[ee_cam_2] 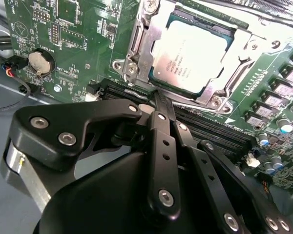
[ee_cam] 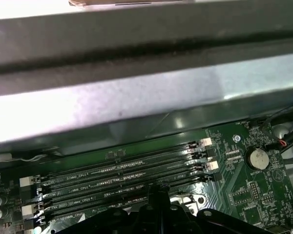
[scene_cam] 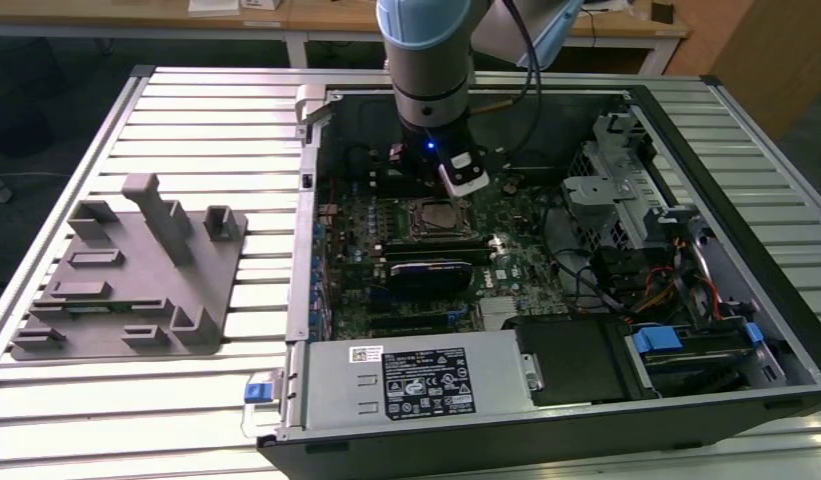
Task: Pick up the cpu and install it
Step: 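Install the first cpu locking lever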
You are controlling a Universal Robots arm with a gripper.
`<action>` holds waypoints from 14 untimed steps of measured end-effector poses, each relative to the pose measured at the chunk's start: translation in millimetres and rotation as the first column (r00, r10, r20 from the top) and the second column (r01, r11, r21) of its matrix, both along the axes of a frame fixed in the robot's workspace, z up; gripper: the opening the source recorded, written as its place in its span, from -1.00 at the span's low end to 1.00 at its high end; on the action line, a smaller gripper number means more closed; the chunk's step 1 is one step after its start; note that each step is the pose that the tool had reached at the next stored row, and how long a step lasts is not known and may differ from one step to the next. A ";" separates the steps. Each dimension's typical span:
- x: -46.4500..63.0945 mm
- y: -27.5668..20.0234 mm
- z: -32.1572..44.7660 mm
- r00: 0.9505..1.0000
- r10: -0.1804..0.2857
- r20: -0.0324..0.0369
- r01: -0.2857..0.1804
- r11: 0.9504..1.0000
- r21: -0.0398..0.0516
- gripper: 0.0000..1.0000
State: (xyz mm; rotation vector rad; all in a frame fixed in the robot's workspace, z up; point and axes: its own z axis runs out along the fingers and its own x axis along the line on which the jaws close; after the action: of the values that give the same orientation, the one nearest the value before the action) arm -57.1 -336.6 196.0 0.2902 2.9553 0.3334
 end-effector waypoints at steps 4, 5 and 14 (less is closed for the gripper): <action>0.0 0.1 -0.2 1.000 -0.001 0.000 0.001 1.000 0.000 -0.79; 0.2 0.4 -0.3 1.000 -0.002 0.000 0.002 1.000 0.000 -0.79; 0.4 6.3 -0.5 1.000 -0.015 0.000 0.015 1.000 -0.001 -0.79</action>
State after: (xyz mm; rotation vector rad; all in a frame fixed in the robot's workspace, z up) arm -56.7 -330.3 195.6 0.3114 2.9515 0.3305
